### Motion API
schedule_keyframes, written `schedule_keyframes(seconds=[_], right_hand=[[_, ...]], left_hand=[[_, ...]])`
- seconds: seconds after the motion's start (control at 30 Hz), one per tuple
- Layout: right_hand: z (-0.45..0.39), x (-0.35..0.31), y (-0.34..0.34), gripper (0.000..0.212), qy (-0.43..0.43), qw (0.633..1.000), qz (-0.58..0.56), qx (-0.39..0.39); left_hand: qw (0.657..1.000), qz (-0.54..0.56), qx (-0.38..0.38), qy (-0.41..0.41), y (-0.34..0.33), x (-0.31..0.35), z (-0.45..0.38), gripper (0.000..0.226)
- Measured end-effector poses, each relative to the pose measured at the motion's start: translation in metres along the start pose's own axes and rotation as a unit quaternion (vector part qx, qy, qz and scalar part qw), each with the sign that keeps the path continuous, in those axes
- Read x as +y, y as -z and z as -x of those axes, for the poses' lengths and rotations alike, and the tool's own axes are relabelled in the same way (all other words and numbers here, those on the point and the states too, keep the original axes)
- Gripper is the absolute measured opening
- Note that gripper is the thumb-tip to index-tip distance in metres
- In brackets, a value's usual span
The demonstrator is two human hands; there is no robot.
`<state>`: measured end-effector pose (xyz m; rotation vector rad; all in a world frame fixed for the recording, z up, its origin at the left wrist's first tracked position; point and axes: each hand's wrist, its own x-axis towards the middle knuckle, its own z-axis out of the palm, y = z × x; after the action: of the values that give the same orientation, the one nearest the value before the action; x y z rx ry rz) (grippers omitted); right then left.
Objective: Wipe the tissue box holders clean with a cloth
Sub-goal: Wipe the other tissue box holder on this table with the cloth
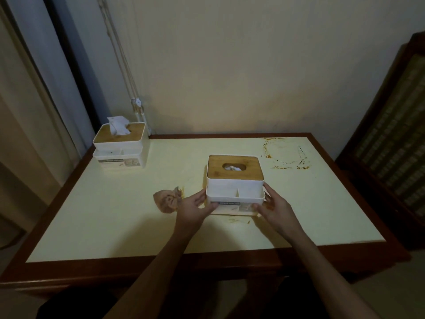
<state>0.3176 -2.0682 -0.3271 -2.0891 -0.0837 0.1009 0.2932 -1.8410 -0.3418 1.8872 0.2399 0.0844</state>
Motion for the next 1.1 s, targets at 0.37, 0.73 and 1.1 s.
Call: schedule_keyframes(seconds=[0.37,0.73,1.1], right_hand=[[-0.027,-0.062,0.02,0.043,0.027,0.996,0.085,0.013],[-0.059,-0.058,0.019,0.057,-0.013,0.99,0.136,0.035],[-0.067,-0.068,0.023,0.043,0.107,0.956,0.27,-0.036]], left_hand=[[0.996,-0.059,0.056,-0.032,0.033,0.066,-0.039,0.037],[1.0,0.009,0.026,0.005,0.033,0.057,-0.066,0.04],[0.929,-0.364,0.052,-0.036,0.067,-0.052,-0.037,0.018]])
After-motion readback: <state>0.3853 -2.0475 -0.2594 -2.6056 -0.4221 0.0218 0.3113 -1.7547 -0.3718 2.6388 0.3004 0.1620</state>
